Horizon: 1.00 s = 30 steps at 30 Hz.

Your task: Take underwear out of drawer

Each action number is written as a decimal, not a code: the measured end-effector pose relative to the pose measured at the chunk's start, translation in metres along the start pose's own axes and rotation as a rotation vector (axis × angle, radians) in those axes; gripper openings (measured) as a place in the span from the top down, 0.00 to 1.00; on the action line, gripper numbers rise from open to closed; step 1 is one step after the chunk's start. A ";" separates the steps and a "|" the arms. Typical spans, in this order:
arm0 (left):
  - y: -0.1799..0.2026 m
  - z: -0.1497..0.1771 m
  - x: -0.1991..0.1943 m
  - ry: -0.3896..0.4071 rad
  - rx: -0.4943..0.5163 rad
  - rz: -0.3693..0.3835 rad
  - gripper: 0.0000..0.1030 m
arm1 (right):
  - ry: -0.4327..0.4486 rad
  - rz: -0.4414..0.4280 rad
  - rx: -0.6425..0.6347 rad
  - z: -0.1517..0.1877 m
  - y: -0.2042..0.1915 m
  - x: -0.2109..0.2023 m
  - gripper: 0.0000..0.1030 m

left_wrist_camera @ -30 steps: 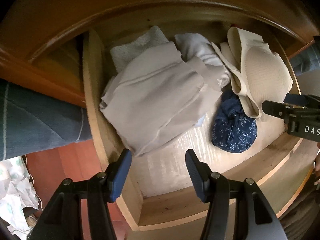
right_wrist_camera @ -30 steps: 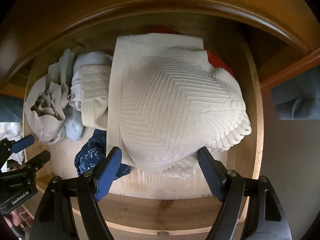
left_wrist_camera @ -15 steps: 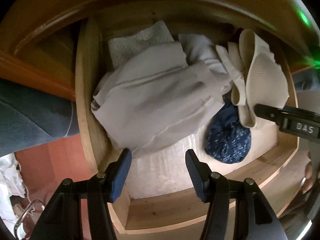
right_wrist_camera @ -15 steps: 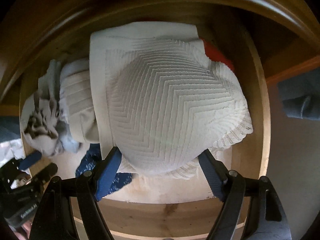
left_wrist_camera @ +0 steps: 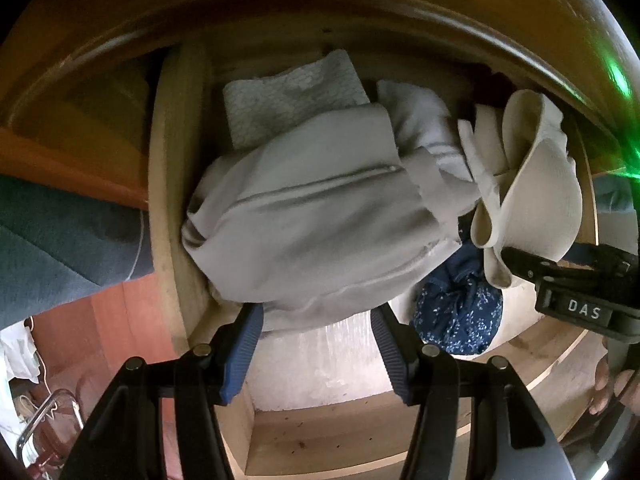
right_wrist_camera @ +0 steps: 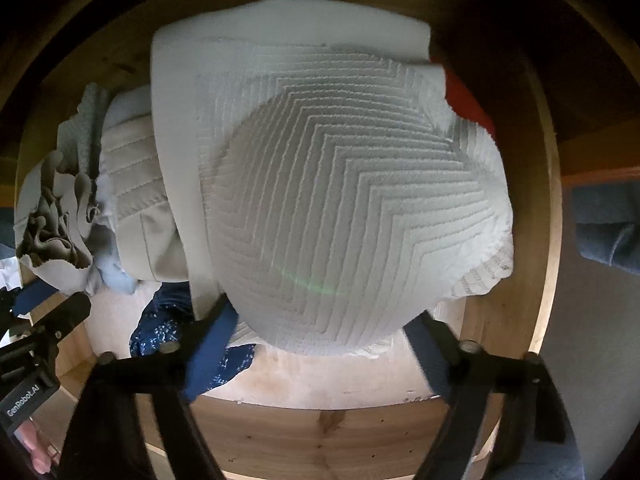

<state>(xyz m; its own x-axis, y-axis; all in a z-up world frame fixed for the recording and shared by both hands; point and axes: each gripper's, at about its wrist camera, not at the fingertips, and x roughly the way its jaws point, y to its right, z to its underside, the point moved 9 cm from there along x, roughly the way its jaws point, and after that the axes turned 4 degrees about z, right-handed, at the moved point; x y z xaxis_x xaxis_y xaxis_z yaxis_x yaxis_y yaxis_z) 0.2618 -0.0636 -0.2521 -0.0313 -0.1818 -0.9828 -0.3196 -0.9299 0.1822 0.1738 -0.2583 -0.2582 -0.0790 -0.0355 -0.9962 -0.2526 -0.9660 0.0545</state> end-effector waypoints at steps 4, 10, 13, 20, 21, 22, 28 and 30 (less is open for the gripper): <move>-0.002 -0.002 0.000 0.003 -0.015 0.009 0.44 | 0.006 0.003 -0.010 0.003 -0.001 0.002 0.55; -0.006 0.002 -0.008 0.016 -0.026 0.008 0.44 | -0.039 -0.001 -0.040 0.010 0.000 0.009 0.71; -0.007 0.002 -0.010 0.025 -0.023 -0.005 0.44 | -0.056 -0.007 -0.054 0.016 0.001 0.008 0.72; 0.000 -0.002 -0.008 0.016 -0.010 -0.034 0.43 | -0.127 -0.024 -0.086 0.037 -0.001 0.009 0.73; 0.003 -0.001 -0.005 0.003 -0.006 -0.043 0.41 | -0.133 -0.032 -0.088 0.037 -0.003 0.009 0.73; 0.004 -0.002 -0.003 0.003 -0.014 -0.044 0.40 | -0.132 -0.032 -0.095 0.037 -0.004 0.009 0.72; 0.009 0.003 0.012 -0.060 -0.010 -0.076 0.39 | -0.096 -0.041 -0.107 0.029 -0.008 0.002 0.45; 0.012 0.004 0.015 -0.066 -0.004 -0.100 0.39 | -0.066 -0.027 -0.110 0.024 -0.011 -0.003 0.36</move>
<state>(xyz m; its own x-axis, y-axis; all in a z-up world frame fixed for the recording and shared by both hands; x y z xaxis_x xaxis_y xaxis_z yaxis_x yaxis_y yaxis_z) 0.2540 -0.0758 -0.2645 -0.0618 -0.0668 -0.9959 -0.3207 -0.9435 0.0831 0.1535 -0.2417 -0.2545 -0.1377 0.0046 -0.9905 -0.1490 -0.9887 0.0161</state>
